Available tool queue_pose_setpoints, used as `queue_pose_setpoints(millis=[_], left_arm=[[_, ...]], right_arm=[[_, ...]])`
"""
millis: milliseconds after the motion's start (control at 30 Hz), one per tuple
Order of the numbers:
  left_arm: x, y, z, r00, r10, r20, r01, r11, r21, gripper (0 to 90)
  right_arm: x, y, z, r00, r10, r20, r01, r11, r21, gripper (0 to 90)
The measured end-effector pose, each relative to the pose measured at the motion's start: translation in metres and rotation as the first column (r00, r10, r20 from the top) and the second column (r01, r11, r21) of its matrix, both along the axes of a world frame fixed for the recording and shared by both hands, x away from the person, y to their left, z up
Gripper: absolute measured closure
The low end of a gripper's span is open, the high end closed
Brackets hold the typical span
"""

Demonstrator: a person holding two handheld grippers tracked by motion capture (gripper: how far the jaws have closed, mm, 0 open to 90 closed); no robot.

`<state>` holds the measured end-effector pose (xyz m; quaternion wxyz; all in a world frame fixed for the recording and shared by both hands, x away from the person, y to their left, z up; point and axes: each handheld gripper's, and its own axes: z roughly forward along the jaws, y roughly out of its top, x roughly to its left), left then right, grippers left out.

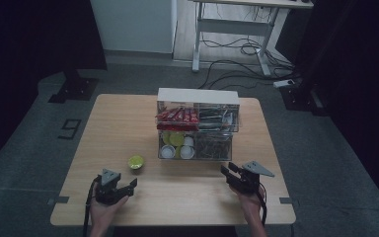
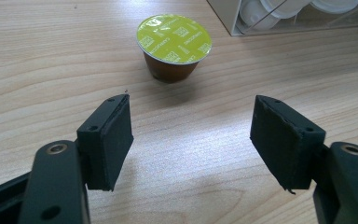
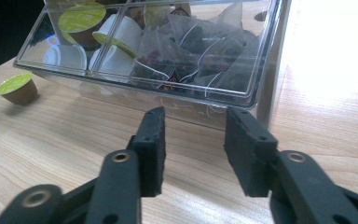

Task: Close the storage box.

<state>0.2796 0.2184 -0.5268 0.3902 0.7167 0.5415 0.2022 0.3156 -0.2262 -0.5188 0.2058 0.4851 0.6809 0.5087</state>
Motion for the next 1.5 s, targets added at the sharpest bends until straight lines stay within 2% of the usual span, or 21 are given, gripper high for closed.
queue_pose_setpoints(millis=[300,467,667,800,867,1100,1300,1333,1500], left_arm=[[-0.001,-0.001,0.001,0.9999,-0.012,-0.001,0.012,0.9999,0.007,29.5],[0.0,-0.002,0.0,0.9998,-0.017,-0.005,0.017,0.9998,0.011,29.5],[0.001,-0.005,-0.003,0.9994,-0.027,-0.022,0.028,0.9992,0.029,29.4],[0.002,-0.005,-0.006,0.9993,-0.024,-0.027,0.025,0.999,0.037,29.4],[0.003,-0.004,-0.007,0.9992,-0.024,-0.033,0.025,0.9988,0.042,29.4],[0.003,-0.003,-0.01,0.9983,-0.031,-0.05,0.034,0.9984,0.046,29.4],[0.003,-0.005,-0.012,0.9978,-0.038,-0.055,0.041,0.9981,0.047,29.3],[0.003,-0.005,-0.012,0.9977,-0.039,-0.056,0.042,0.998,0.047,29.3],[0.003,-0.004,-0.011,0.9975,-0.04,-0.058,0.043,0.998,0.046,29.2]], right_arm=[[-0.012,-0.01,0.001,0.9994,-0.021,0.026,0.022,0.999,-0.032,47.0],[-0.022,-0.028,-0.003,0.9985,-0.049,0.023,0.05,0.998,-0.04,46.3],[-0.038,-0.058,-0.014,0.9968,-0.08,0.01,0.08,0.995,-0.054,46.1],[-0.042,-0.069,-0.021,0.9959,-0.091,0.001,0.091,0.994,-0.065,46.1],[-0.046,-0.076,-0.03,0.9955,-0.091,-0.026,0.089,0.992,-0.089,45.7],[-0.045,-0.08,-0.035,0.9936,-0.096,-0.061,0.09,0.992,-0.092,45.1],[-0.044,-0.08,-0.033,0.9932,-0.105,-0.052,0.1,0.991,-0.088,44.2],[-0.044,-0.08,-0.032,0.9937,-0.106,-0.035,0.103,0.991,-0.087,43.8],[-0.039,-0.077,-0.032,0.9937,-0.107,-0.033,0.104,0.99,-0.091,41.8]])
